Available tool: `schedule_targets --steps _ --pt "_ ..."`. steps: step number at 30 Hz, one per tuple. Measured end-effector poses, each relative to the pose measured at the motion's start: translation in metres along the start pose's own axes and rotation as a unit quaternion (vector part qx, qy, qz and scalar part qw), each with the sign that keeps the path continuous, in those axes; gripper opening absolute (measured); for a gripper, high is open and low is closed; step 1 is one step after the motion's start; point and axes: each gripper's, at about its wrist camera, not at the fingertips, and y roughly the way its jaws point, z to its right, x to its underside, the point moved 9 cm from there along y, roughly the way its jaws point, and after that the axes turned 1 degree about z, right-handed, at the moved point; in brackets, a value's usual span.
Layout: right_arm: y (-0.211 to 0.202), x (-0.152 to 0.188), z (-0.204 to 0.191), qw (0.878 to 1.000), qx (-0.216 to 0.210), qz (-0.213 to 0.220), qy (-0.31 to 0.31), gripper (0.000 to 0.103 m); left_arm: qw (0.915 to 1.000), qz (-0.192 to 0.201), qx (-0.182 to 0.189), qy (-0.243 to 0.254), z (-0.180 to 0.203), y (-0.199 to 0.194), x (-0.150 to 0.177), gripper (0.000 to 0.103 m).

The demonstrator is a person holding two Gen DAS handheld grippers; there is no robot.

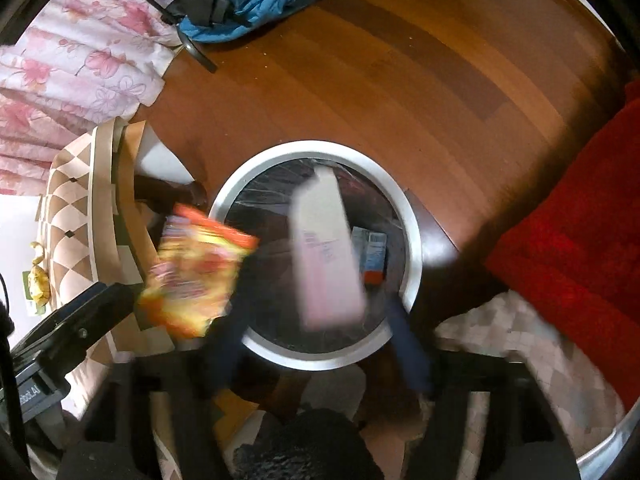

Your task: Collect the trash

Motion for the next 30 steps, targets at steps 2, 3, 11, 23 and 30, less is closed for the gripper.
schedule_targets --steps 2,3,11,23,30 --pt "-0.001 0.003 0.002 1.000 0.008 -0.007 0.003 0.085 1.0000 -0.001 -0.008 0.000 -0.001 -0.004 0.005 0.087" --pt "-0.001 0.005 0.002 1.000 0.011 -0.008 0.003 0.095 0.9999 -0.001 -0.011 0.001 -0.003 -0.003 0.001 0.089" --pt "-0.022 0.023 -0.001 0.995 0.093 -0.006 -0.028 0.103 0.9984 0.021 -0.048 0.021 -0.013 -0.025 0.007 0.096" --pt "-0.067 0.039 -0.011 0.993 0.111 0.011 -0.042 0.103 0.9940 0.054 -0.086 0.039 -0.008 -0.058 0.014 0.096" --pt "-0.113 0.047 -0.019 0.992 0.110 0.043 -0.045 0.103 0.9892 0.095 -0.102 0.044 -0.002 -0.096 0.019 0.096"
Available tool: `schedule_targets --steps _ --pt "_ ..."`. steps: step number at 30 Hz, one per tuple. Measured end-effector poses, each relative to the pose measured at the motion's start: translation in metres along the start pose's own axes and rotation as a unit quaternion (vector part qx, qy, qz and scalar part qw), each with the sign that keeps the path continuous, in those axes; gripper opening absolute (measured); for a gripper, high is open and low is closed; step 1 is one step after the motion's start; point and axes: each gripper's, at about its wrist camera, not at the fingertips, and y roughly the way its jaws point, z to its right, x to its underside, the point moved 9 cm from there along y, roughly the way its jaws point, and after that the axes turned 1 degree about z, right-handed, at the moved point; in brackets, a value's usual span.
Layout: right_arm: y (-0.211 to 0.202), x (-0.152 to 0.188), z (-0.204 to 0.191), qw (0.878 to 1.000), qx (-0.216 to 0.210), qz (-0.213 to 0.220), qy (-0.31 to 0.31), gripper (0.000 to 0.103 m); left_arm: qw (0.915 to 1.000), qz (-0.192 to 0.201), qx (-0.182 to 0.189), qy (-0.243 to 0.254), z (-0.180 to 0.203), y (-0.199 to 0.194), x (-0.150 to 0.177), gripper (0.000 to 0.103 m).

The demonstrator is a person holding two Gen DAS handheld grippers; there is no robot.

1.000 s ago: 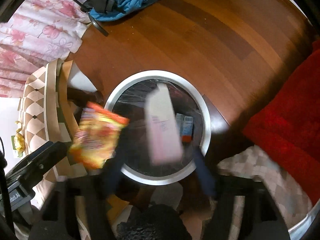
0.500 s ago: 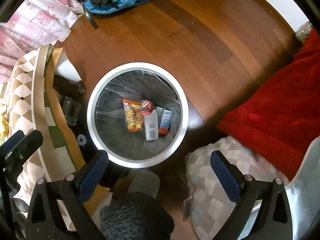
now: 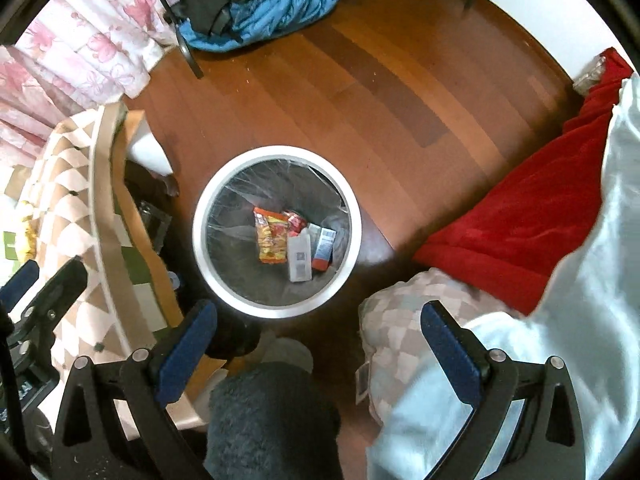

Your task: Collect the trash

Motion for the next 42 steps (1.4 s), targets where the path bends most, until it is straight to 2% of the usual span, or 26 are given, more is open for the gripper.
schedule_targets --steps 13,18,22,27,28,30,31,34,35,38,40,42 --pt "-0.111 0.013 -0.036 0.995 -0.054 0.084 -0.004 0.103 0.9961 0.085 0.011 -0.022 -0.024 -0.092 -0.006 0.096" --pt "-0.149 0.011 -0.070 0.990 -0.079 0.113 -0.015 0.103 0.9924 0.108 0.016 -0.058 -0.059 -0.117 -0.008 0.096" --pt "-0.159 0.012 -0.129 0.987 -0.103 0.114 -0.049 0.103 0.9879 0.117 -0.005 -0.101 -0.115 -0.125 -0.001 0.096" --pt "-0.128 0.018 -0.235 0.982 -0.129 0.079 -0.115 0.103 0.9775 0.104 -0.076 -0.167 -0.219 -0.113 0.029 0.096" --pt "-0.115 0.019 -0.267 0.980 -0.136 0.068 -0.131 0.103 0.9743 0.095 -0.092 -0.182 -0.242 -0.106 0.039 0.096" --pt "-0.096 0.024 -0.310 0.976 -0.149 0.050 -0.148 0.103 0.9661 0.074 -0.123 -0.215 -0.289 -0.091 0.063 0.096" --pt "-0.082 0.026 -0.339 0.974 -0.159 0.037 -0.159 0.103 0.9585 0.063 -0.146 -0.237 -0.319 -0.081 0.078 0.096" --pt "-0.044 0.030 -0.415 0.966 -0.186 0.004 -0.178 0.103 0.9439 0.028 -0.185 -0.272 -0.374 -0.059 0.112 0.096" --pt "-0.031 0.028 -0.437 0.965 -0.187 -0.004 -0.181 0.103 0.9362 0.017 -0.200 -0.289 -0.398 -0.049 0.125 0.096" --pt "0.002 0.020 -0.484 0.967 -0.177 -0.015 -0.182 0.103 0.9225 -0.005 -0.219 -0.318 -0.441 -0.031 0.152 0.096" --pt "0.032 0.011 -0.512 0.972 -0.159 -0.027 -0.172 0.102 0.9171 -0.012 -0.222 -0.331 -0.461 -0.023 0.161 0.096" --pt "0.051 0.003 -0.521 0.976 -0.140 -0.031 -0.163 0.102 0.9130 -0.021 -0.224 -0.340 -0.478 -0.014 0.168 0.096"
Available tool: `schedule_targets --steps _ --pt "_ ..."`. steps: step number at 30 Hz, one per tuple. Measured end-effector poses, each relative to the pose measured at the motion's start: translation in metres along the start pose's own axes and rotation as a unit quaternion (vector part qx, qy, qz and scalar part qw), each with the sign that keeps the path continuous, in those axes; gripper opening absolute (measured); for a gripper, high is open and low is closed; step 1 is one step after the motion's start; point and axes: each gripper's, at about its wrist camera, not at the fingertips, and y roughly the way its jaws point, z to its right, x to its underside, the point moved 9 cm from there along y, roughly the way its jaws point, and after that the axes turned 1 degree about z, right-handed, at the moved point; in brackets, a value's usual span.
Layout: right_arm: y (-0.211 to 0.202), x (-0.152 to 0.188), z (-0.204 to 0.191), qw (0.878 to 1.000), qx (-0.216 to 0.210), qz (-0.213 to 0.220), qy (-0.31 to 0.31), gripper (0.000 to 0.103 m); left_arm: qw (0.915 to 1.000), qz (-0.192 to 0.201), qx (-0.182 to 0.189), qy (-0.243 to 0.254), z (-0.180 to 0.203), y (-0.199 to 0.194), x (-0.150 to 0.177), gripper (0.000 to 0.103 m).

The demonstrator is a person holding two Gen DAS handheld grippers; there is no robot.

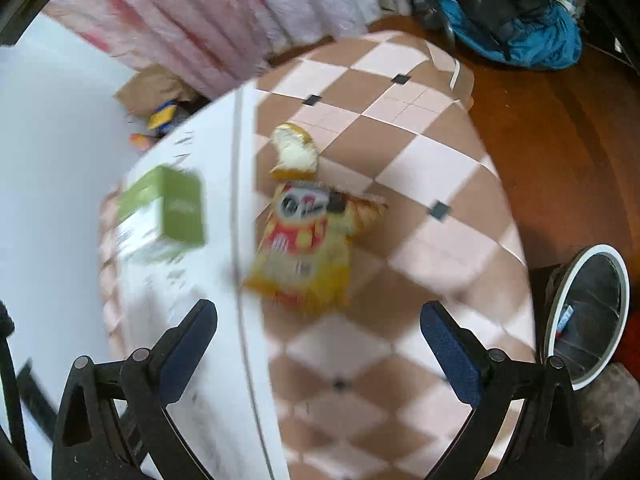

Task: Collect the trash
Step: 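Grasp the yellow panda snack bag with the right tool while the left tool grasps the clear cup, then carry the snack bag and clear cup with both tools over the white bin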

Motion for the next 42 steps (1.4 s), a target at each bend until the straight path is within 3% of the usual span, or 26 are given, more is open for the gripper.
schedule_targets --steps 2,5,6,11,18,20,22,23,24,26,34,42 --pt "0.023 -0.012 -0.003 1.000 0.010 -0.004 0.014 0.100 1.0000 -0.008 0.000 -0.002 -0.005 0.013 -0.003 0.096" --pt "0.040 -0.017 -0.007 1.000 0.009 -0.018 0.007 0.074 0.9994 -0.022 0.025 -0.006 -0.002 0.022 -0.003 0.096" --pt "0.036 -0.018 -0.008 1.000 0.016 -0.008 -0.004 0.058 0.9990 -0.025 0.036 -0.008 0.004 0.020 -0.003 0.096" --pt "0.018 -0.008 -0.002 0.999 0.020 0.009 -0.043 0.049 0.9880 -0.037 0.147 -0.029 0.038 0.009 -0.004 0.095" --pt "0.012 0.010 0.032 0.999 0.019 0.005 -0.027 0.048 0.9782 -0.053 0.198 -0.033 0.084 0.021 -0.013 0.092" --pt "0.013 0.013 0.037 1.000 0.014 0.005 -0.023 0.048 0.9776 -0.059 0.199 -0.038 0.089 0.028 -0.017 0.077" --pt "0.013 0.012 0.036 1.000 0.014 0.007 -0.021 0.047 0.9782 -0.060 0.195 -0.041 0.088 0.031 -0.020 0.072" --pt "0.014 0.012 0.036 1.000 0.016 0.007 -0.022 0.047 0.9790 -0.052 0.193 -0.040 0.088 0.030 -0.024 0.062" --pt "0.015 0.012 0.035 1.000 0.018 0.007 -0.022 0.048 0.9802 -0.049 0.188 -0.036 0.089 0.029 -0.026 0.045" --pt "0.016 0.014 0.033 0.999 0.028 0.006 -0.031 0.048 0.9830 -0.048 0.175 -0.029 0.087 0.031 -0.027 0.038" --pt "0.013 0.013 0.022 0.996 0.053 0.011 -0.074 0.046 0.9918 -0.008 0.128 0.006 0.076 0.022 -0.027 0.038" --pt "-0.028 0.029 0.005 0.986 0.056 0.072 -0.141 0.046 0.9931 0.059 0.085 0.054 0.071 -0.023 -0.025 0.038"
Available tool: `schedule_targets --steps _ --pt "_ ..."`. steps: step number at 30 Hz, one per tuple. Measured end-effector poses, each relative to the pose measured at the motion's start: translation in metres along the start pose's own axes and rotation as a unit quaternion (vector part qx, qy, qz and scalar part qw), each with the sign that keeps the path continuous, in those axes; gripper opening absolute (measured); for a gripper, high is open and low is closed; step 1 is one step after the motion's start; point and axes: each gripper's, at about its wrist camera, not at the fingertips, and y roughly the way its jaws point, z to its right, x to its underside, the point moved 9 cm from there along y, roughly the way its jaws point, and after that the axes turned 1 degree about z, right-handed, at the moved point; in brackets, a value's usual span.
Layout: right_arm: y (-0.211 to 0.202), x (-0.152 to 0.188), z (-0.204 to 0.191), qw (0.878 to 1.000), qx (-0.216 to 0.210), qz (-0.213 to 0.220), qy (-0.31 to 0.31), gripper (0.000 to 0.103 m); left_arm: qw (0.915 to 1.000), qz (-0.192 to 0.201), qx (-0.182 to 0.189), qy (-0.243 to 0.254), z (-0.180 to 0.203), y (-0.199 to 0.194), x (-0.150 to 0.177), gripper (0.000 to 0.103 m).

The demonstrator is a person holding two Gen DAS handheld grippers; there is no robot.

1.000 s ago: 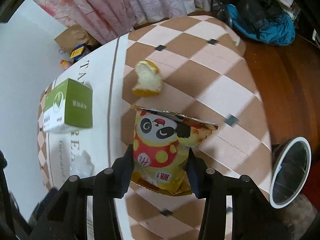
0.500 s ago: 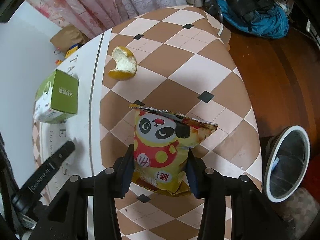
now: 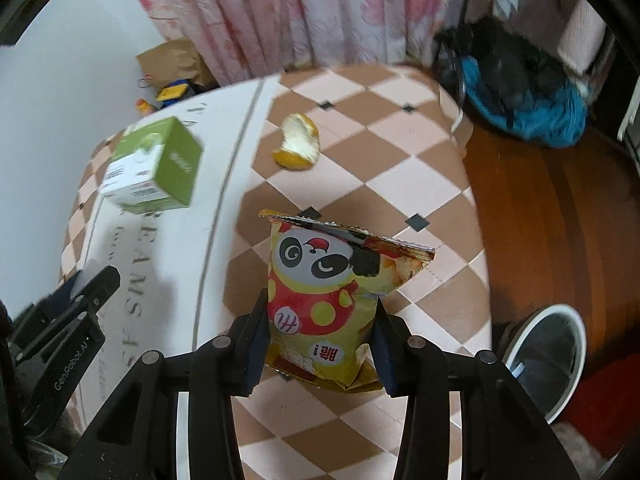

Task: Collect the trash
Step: 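Carry the snack bag and clear cup with both tools over the white bin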

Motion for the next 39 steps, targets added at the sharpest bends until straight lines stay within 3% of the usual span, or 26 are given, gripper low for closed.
schedule_targets --steps 11,20,24,30,39 --pt "-0.098 0.017 -0.011 0.994 -0.010 0.098 -0.049 0.046 0.9981 0.060 0.014 0.009 0.000 -0.083 0.010 0.038" --pt "-0.187 0.029 0.030 0.985 -0.020 0.168 -0.028 0.046 0.9917 0.110 0.052 0.041 0.040 -0.160 0.010 0.038" --pt "-0.224 0.037 0.069 0.981 -0.011 0.192 -0.003 0.046 0.9863 0.126 0.081 0.068 0.080 -0.187 0.009 0.038" --pt "-0.259 0.064 0.158 0.976 0.026 0.208 0.059 0.046 0.9742 0.136 0.136 0.118 0.167 -0.216 0.014 0.038" --pt "-0.233 0.127 0.305 0.971 0.073 0.161 0.163 0.046 0.9542 0.089 0.206 0.198 0.314 -0.204 0.055 0.038"
